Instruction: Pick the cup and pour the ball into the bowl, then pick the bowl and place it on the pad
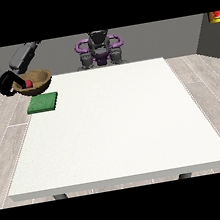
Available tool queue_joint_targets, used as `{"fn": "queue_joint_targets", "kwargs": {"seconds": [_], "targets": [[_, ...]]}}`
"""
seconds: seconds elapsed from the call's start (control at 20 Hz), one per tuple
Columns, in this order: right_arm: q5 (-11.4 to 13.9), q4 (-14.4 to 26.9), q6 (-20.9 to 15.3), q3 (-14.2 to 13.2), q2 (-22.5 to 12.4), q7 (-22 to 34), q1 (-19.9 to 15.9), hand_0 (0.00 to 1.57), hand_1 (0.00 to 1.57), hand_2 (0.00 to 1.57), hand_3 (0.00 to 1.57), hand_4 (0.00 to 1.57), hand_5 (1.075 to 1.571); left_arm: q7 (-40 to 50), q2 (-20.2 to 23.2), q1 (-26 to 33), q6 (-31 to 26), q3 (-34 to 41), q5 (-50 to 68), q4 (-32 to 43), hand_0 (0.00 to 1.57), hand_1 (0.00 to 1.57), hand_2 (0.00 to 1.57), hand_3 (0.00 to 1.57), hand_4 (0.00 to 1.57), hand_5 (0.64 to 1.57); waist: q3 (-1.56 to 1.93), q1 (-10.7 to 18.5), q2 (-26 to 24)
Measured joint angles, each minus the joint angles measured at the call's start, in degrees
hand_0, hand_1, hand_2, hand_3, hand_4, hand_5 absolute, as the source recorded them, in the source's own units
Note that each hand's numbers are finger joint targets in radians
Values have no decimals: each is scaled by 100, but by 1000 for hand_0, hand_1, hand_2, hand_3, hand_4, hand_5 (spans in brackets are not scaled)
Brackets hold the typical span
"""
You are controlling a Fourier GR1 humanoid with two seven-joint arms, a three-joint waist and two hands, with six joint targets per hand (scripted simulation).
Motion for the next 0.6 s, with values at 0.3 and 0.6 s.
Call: {"fn": "queue_joint_targets", "kwargs": {"seconds": [0.3, 0.6], "targets": [[-151, 42, -158, -111, 155, -95, -205, 1443, 1443, 1376, 678, 0, 1535, -407, 78, 154, -107, 34, -87, 220, 0, 0, 0, 0, 1188, 1565, -2, 33, 164], [-53, 103, -386, -44, 169, -274, -414, 641, 641, 693, 1008, 0, 1469, -524, 193, 104, -113, 51, -57, 298, 0, 0, 0, 0, 1195, 1568, -1, 94, 305]]}}
